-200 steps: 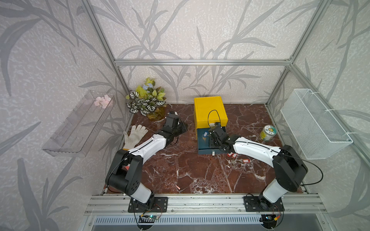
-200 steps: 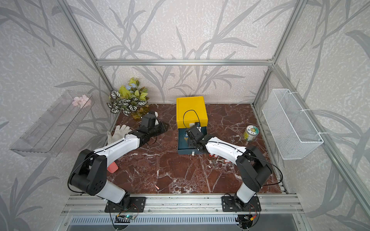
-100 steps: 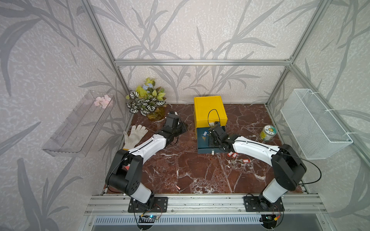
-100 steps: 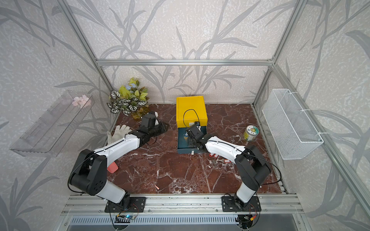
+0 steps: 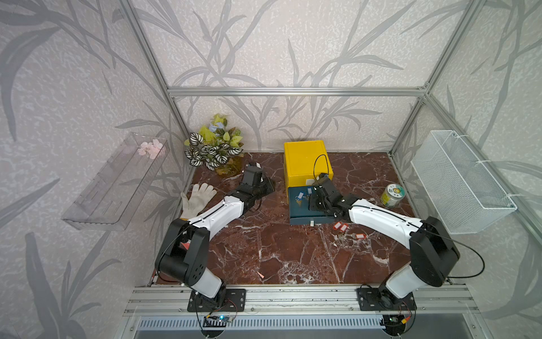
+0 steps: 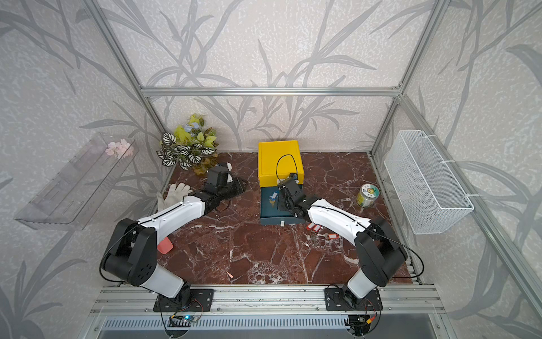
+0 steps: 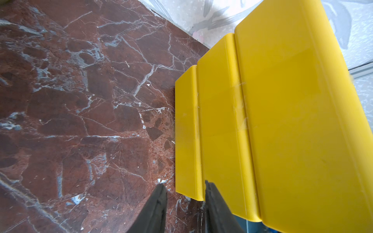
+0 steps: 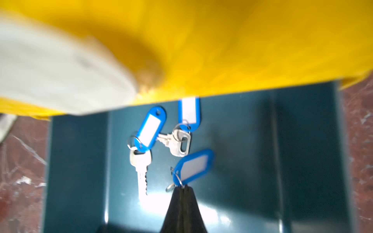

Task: Take the keys out of the drawer
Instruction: Pick up the key from the drawer, then place the key at the center of the board.

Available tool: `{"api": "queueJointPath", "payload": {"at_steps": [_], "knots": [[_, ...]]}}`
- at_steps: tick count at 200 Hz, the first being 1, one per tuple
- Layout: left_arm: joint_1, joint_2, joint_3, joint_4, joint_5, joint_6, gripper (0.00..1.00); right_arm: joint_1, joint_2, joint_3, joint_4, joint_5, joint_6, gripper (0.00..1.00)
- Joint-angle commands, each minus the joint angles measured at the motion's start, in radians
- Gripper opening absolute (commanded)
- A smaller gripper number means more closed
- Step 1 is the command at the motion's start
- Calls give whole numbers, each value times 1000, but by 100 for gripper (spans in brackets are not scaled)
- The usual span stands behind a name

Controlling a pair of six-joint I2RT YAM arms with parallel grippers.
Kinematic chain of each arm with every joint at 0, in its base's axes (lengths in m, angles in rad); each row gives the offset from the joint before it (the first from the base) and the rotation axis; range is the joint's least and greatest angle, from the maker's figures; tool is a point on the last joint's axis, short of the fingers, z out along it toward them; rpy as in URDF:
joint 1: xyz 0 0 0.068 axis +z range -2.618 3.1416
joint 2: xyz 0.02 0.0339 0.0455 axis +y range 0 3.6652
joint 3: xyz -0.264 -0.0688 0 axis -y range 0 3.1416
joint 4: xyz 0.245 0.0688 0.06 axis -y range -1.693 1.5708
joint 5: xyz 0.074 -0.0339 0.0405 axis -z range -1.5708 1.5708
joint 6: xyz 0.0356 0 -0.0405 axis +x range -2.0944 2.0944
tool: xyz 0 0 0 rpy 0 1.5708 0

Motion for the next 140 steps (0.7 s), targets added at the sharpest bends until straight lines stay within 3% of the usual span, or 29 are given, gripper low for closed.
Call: {"api": "queueJointPath", "payload": {"at_steps": [1, 59, 110, 140], "knots": [[5, 10, 21, 1, -11, 14, 35, -10, -57, -6, -1, 2, 6, 0], [5, 3, 15, 23, 17, 41, 35, -16, -211, -25, -89, 20, -20, 0], [-3, -53, 3, 26, 41, 109, 31, -16, -438, -32, -384, 89, 7, 0], [-12, -86, -9, 32, 35, 144, 31, -15, -550, -80, -520, 38, 39, 0]]}}
